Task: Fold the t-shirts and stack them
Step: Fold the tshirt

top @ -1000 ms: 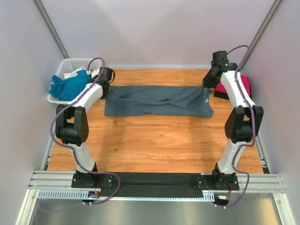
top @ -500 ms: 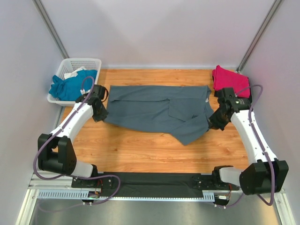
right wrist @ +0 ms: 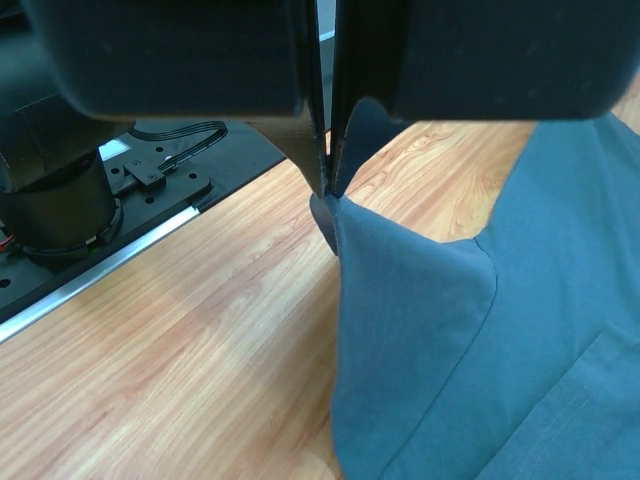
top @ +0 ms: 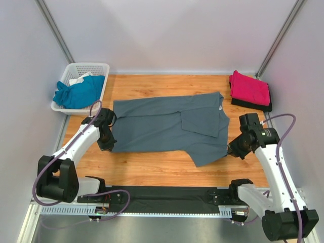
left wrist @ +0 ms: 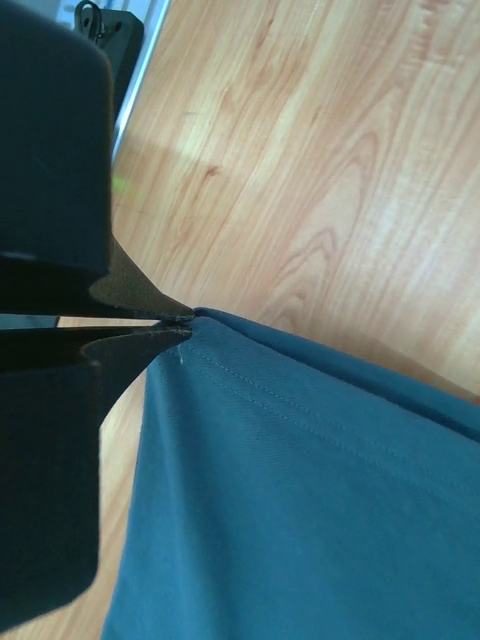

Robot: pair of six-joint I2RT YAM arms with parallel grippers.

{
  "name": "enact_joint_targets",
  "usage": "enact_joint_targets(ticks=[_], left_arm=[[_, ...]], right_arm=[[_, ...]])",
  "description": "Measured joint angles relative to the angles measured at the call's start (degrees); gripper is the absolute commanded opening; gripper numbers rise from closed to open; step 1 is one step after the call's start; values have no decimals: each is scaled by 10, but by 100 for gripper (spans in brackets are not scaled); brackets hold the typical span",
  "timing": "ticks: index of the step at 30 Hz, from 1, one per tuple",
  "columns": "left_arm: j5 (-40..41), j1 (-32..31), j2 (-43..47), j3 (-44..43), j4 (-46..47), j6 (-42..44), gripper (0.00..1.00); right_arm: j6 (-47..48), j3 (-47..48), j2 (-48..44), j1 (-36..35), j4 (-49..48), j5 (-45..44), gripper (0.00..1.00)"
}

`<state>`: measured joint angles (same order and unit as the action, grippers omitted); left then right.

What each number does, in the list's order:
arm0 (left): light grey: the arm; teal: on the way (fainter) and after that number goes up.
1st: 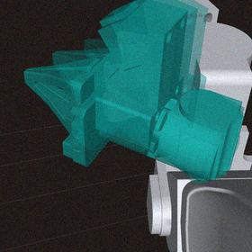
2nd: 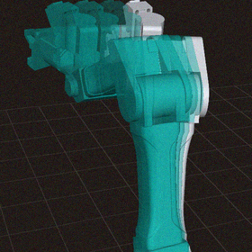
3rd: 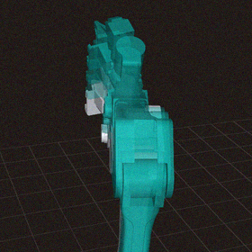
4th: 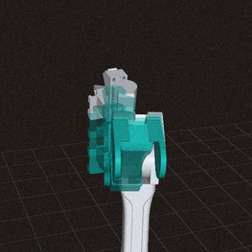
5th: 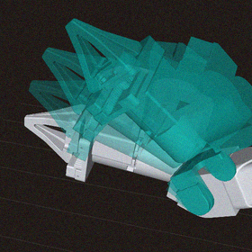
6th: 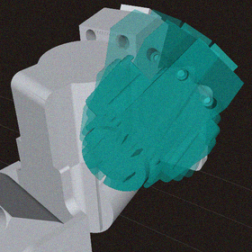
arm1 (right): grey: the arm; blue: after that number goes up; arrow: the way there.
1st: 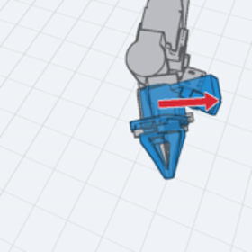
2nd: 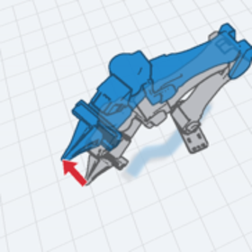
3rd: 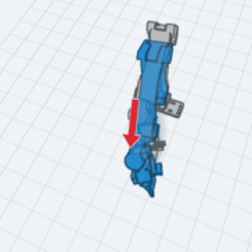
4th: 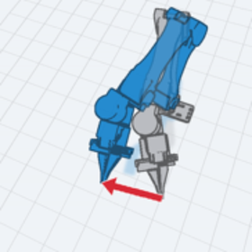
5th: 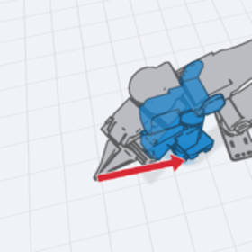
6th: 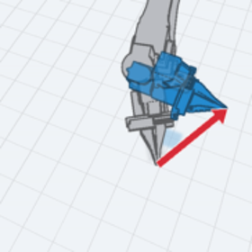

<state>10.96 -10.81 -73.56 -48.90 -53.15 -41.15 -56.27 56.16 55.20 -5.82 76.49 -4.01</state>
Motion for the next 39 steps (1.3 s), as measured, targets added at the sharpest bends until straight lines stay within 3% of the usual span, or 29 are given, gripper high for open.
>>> enact_joint_targets(ticks=[13,17,24,39], left_arm=[[9,-1,-8,15,-17,-3,0],[18,-1,-8,16,-20,-8,0],[43,-1,-33,-3,-23,-24,0],[115,-1,-127,-135,8,-35,0]], right_arm=[[-28,-81,-47,0,9,17,1],[-14,-33,0,0,14,-1,0],[46,132,144,0,10,-48,1],[124,294,332,0,-92,-54,0]])
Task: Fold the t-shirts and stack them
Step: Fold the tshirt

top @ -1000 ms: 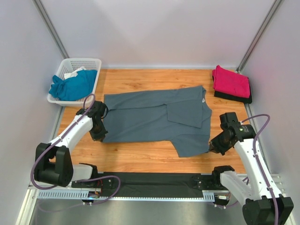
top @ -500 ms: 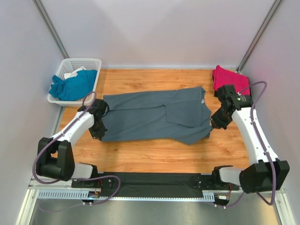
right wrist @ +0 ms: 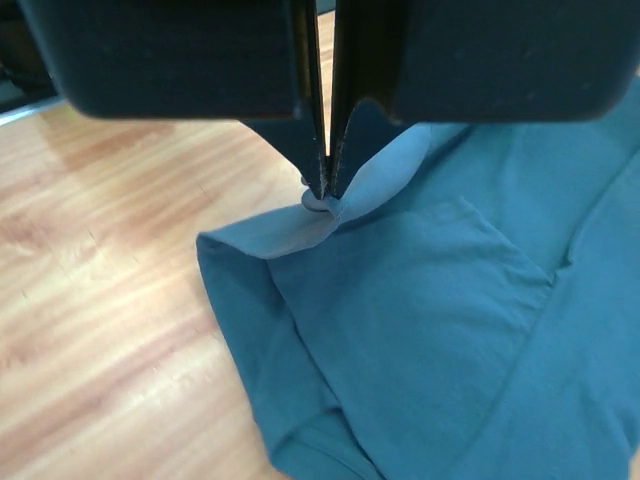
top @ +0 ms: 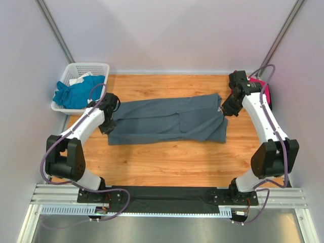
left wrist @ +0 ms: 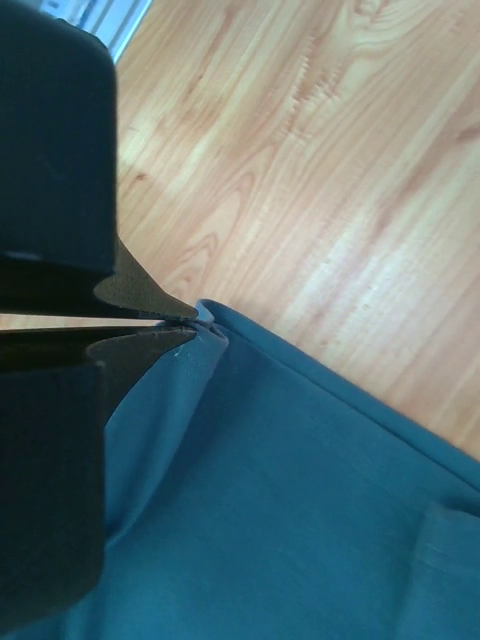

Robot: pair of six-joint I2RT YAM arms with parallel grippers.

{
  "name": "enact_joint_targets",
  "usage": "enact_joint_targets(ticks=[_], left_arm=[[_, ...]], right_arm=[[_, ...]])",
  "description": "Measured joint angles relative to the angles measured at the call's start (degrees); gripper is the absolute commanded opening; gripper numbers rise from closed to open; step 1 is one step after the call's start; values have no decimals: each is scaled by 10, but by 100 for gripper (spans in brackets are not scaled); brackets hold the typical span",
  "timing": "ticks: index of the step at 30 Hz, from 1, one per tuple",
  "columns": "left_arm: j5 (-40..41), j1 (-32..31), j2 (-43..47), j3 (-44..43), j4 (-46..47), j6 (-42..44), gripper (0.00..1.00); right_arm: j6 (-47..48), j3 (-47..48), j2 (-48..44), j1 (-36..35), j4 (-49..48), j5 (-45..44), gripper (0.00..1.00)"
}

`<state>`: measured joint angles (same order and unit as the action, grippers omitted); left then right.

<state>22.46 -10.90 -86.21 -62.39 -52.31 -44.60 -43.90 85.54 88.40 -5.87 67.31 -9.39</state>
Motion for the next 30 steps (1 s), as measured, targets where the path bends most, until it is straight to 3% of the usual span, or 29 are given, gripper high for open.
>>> enact_joint_targets(ticks=[12,30], left_arm=[[56,0,-87,-73,36,0,0],[100,0,-171,-131,64,11,0]], right_arm=[[42,171,169,11,-50,8,0],[71,264,278,11,-73,20,0]])
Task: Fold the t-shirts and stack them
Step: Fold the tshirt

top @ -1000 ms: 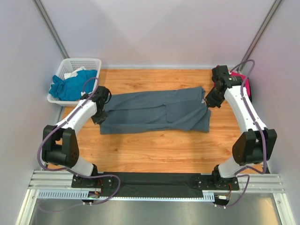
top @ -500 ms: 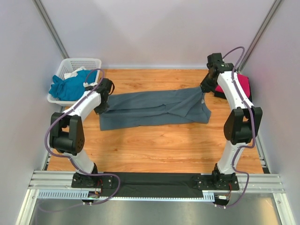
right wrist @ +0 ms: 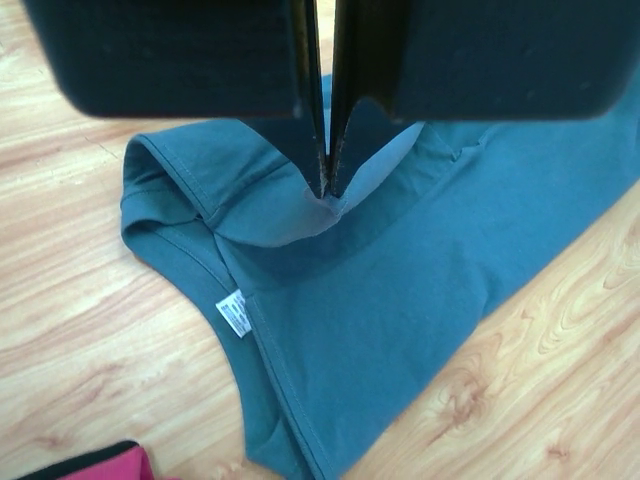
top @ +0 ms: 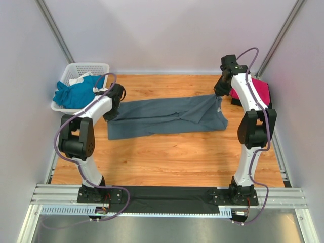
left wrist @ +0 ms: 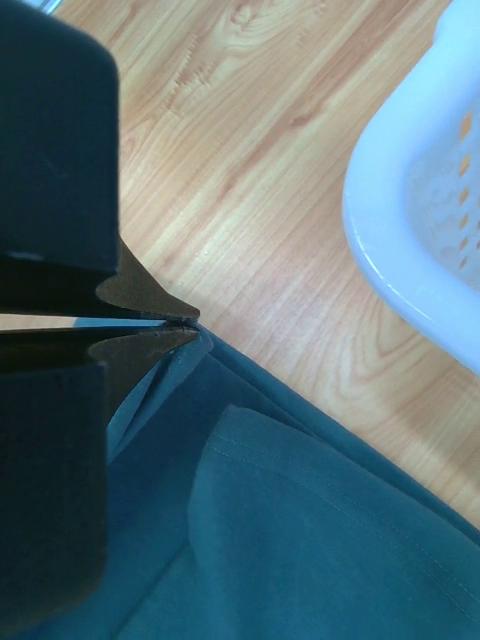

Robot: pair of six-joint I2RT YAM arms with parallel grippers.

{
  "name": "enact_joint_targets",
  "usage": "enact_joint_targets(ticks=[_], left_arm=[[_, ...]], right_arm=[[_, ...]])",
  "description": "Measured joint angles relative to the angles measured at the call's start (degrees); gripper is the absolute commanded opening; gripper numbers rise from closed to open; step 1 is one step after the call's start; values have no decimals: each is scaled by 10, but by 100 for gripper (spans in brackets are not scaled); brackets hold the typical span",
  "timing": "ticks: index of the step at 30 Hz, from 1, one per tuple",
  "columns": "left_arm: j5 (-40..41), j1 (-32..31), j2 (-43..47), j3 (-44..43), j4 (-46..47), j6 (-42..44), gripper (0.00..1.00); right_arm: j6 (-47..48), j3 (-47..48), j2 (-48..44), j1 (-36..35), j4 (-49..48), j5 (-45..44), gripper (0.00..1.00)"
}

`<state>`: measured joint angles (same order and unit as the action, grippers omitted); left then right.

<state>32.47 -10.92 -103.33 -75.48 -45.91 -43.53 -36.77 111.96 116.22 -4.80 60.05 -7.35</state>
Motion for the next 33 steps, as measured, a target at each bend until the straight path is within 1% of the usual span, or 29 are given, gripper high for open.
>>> enact_joint_targets(ticks=[10,24,33], left_arm=[[12,-2,-16,-20,4,2,0],[22,-3,-39,-20,4,2,0],[26,-3,-51,-27,4,3,0]], right_arm=[[18,54,37,0,-7,2,1],[43,82,100,-2,-10,11,0],[48,96,116,-4,-22,15,0]])
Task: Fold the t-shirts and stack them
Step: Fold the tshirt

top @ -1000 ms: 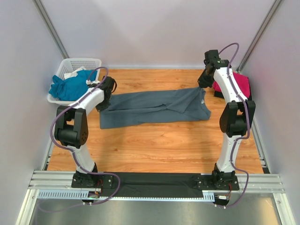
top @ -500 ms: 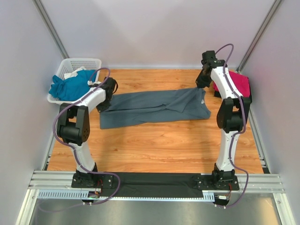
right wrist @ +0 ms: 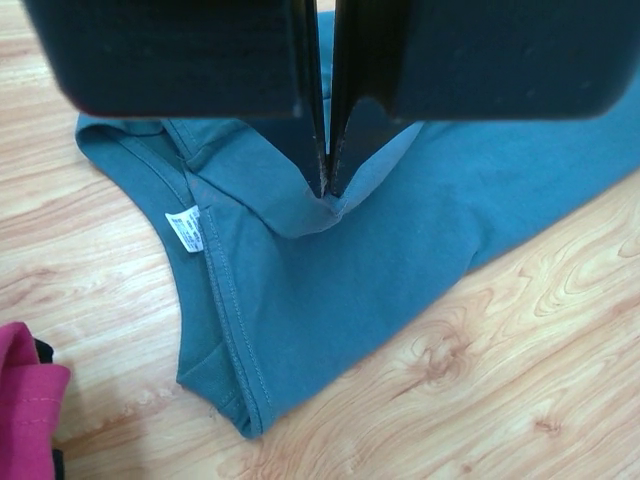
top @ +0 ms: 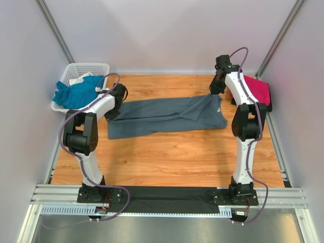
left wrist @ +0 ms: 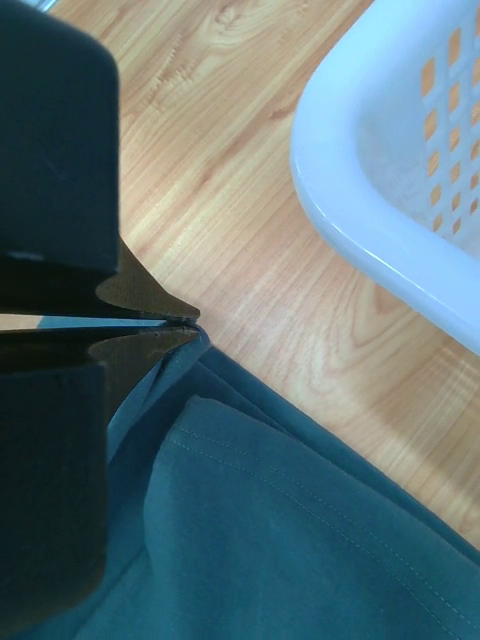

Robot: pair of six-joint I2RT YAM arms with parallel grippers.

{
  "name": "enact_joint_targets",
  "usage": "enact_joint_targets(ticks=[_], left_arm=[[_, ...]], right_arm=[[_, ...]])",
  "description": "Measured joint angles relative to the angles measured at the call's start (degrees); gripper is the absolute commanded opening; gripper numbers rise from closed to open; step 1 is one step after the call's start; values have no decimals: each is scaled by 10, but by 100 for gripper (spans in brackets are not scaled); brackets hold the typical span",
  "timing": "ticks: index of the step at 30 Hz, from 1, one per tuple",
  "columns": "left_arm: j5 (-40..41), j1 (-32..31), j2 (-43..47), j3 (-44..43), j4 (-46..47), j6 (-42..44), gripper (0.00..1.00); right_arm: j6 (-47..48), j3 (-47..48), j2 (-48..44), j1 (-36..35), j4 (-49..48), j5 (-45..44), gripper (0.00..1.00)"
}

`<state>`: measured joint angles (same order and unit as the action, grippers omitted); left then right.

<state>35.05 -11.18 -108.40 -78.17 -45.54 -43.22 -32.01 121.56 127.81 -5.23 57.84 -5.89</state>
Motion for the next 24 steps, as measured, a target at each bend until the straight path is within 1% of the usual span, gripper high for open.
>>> enact_joint_targets(ticks=[8,14,15,16,17,18,19,20,21,24], left_arm=[[12,0,-19,-15,-1,-2,0],[14,0,-27,-15,-8,-5,0],[14,0,-27,-15,-7,-5,3],[14,0,-27,-15,-6,-3,10],[14,-1,-27,-15,-4,0,18],[15,-1,-27,-15,-3,1,30],[16,-1,-27,-16,-2,5,37],[16,-1,-27,-18,-2,6,50],[15,-1,-27,-20,-1,7,54],[10,-1,-25,-29,1,12,65]], right_arm=[[-1,0,25,0,-15,5,1],[0,0,27,0,-24,5,1],[0,0,27,0,-25,5,8],[0,0,27,0,-26,5,14],[0,0,27,0,-28,4,19],[3,0,28,0,-30,5,27],[3,3,30,0,-31,5,34],[5,6,32,0,-33,5,39],[7,9,34,0,-34,6,48],[16,28,37,0,-30,12,55]])
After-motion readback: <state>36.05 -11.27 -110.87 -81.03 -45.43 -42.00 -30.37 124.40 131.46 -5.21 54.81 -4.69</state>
